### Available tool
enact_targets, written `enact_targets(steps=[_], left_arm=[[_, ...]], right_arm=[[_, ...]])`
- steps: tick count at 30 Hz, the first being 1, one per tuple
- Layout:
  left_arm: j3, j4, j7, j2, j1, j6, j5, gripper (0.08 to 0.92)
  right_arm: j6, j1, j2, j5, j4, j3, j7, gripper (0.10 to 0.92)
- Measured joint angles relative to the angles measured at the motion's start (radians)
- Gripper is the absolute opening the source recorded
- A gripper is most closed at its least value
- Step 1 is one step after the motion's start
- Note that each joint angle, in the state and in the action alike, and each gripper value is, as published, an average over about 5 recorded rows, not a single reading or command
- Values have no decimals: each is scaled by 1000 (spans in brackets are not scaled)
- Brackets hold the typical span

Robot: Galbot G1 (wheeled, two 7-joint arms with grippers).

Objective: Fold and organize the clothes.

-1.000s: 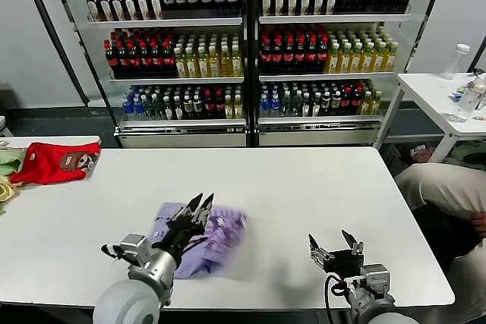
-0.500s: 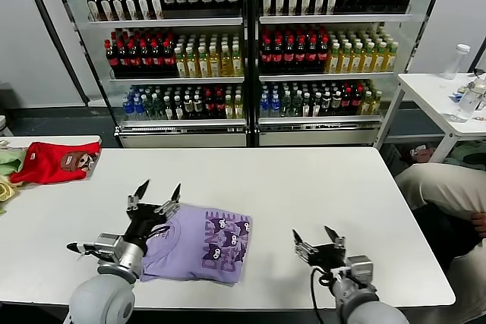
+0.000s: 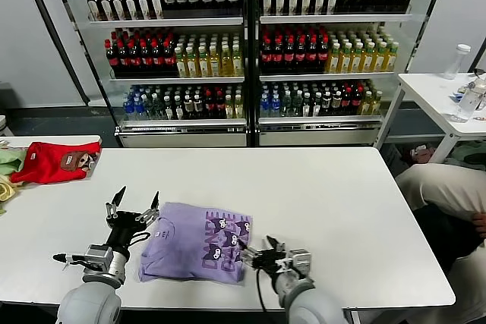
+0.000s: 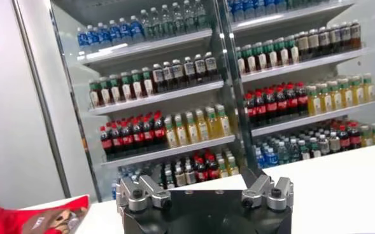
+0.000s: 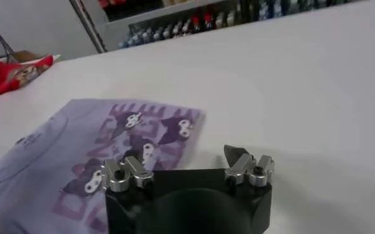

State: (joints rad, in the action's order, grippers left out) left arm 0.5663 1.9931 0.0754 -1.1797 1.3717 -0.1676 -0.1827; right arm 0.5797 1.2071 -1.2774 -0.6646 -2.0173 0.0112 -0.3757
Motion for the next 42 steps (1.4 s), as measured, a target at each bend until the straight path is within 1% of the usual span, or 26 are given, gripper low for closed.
enact_targets(steps=[3,5,7,18,27,30,33,42], left_arm=[[3,-7,-1,-2,1,9,10,823],[5,-11,-2,-3,2,15,15,823],[7,-15,-3,-3,3,20,20,823],[17,-30,-4,-5,8,37,32,823],[17,-44,-4,-5,6,47,36,823],[18,-50,-4,-5,6,51,38,823],[18,-55,-5,-3,5,57,38,823],[11,-77,-23,-10,1,93,45,823]], right_arm=[[-2,-17,-17,-31,22,-28,-26,823],[-4,-24,-27,-49,31,-42,-44,801],[-4,-29,-35,-68,37,-55,-61,761],[-4,-53,-60,-128,48,-94,-138,448],[1,-90,-42,-103,17,-57,-142,189],[2,-101,-22,-86,0,-32,-127,126],[2,-102,10,-73,-11,4,-104,112],[1,-76,134,-43,0,146,-7,112]])
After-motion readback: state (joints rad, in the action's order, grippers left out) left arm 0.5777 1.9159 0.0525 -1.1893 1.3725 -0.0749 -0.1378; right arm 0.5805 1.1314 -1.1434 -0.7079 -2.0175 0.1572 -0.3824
